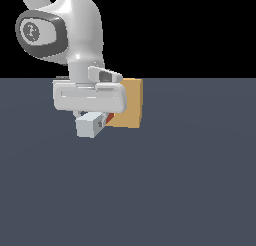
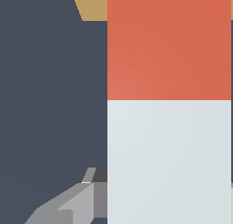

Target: Insert the peg into the horizontal hole in a box.

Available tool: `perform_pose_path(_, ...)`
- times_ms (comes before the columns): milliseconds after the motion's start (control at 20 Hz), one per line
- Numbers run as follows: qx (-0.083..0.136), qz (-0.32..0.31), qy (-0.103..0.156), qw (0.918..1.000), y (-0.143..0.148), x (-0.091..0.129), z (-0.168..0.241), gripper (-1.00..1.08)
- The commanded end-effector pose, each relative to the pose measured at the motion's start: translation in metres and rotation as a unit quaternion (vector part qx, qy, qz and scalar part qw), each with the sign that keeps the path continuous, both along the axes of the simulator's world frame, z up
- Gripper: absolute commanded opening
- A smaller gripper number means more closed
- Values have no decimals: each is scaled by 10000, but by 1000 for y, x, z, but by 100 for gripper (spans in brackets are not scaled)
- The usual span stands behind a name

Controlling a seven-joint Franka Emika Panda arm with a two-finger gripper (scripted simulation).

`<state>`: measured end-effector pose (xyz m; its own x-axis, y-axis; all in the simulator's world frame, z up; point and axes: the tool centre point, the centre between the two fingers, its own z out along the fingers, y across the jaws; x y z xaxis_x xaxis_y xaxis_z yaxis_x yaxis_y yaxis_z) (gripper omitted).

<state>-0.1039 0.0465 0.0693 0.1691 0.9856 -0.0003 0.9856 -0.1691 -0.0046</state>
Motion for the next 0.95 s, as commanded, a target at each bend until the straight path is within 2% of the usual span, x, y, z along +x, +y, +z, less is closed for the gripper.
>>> perform_pose_path(0,4,6,-21,10000,8,2,2,-100)
perform_pose_path(550,8,4,-36,10000,79,14,3,-100)
perform_pose_path(900,8,4,-38,10000,98,18,3,-100)
